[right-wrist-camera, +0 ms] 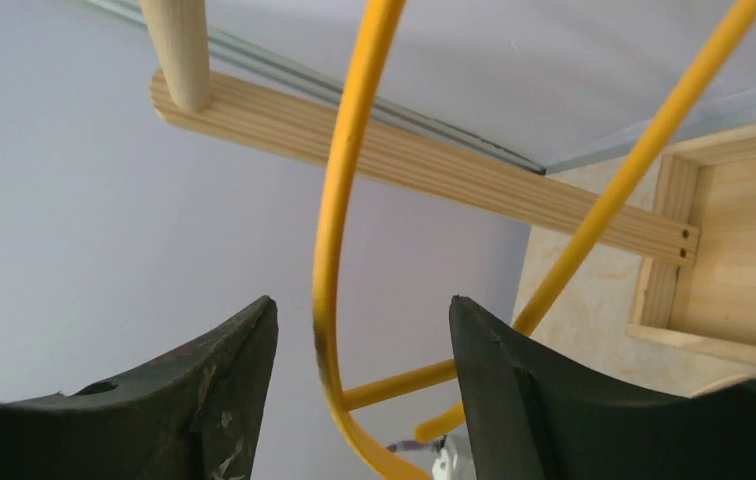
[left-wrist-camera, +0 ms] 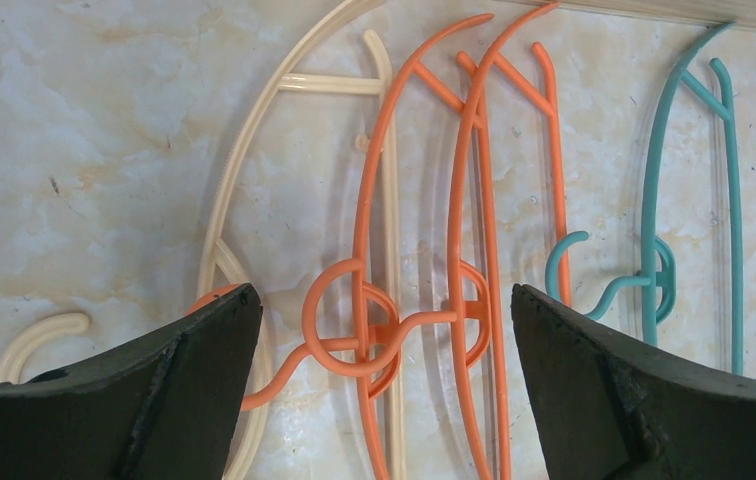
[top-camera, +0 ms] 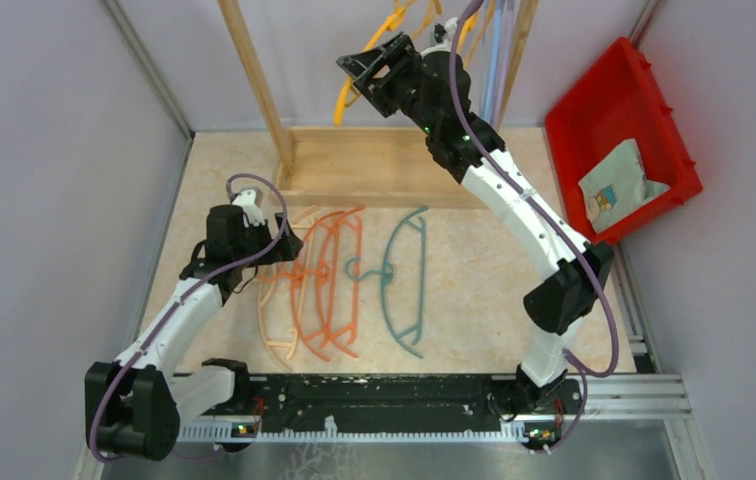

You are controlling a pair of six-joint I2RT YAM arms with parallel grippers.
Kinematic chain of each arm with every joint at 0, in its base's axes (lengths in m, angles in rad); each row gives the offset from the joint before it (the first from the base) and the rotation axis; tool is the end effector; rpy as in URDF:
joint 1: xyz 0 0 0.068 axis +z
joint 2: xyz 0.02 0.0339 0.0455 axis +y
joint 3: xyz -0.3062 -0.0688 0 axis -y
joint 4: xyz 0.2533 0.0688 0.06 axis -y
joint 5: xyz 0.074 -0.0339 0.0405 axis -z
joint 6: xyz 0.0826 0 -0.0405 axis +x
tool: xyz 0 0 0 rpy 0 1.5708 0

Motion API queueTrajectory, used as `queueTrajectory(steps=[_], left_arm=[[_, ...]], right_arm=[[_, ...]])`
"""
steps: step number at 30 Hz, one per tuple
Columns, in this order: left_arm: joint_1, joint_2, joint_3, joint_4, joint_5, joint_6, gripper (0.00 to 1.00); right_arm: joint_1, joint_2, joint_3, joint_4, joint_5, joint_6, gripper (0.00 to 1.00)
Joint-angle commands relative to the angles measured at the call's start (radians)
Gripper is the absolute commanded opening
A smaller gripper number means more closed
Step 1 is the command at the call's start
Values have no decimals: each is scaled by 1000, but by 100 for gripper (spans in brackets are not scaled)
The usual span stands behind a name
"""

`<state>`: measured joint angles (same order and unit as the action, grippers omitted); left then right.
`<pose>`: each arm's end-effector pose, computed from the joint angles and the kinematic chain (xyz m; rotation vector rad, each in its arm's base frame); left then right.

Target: Organize the hangers

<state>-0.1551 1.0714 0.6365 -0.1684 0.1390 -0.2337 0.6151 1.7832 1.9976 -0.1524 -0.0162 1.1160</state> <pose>0.2518 -0.0510 0.2416 -0.0060 2.1916 -0.3719 0.3876 0.2755 0.5350 0.4022 1.6308 1.3696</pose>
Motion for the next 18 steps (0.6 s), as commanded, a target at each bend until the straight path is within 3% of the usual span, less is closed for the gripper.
queueTrajectory(steps=[1,8,13,18], left_arm=[[4,-6,-8,-2,-12,11,100],[5,-5,-6,-2,-15,11,100],[5,6,-3,-2,-14,13,100],[5,18,-3,0,-15,16,100]], right_arm=[[6,-79,-17,33,29,-16,71],[36,-210,-67,-112,145,-144,83],[126,-280,-78,-284,281,-319,89],[227,-356,-155,-332,353,-481,90]])
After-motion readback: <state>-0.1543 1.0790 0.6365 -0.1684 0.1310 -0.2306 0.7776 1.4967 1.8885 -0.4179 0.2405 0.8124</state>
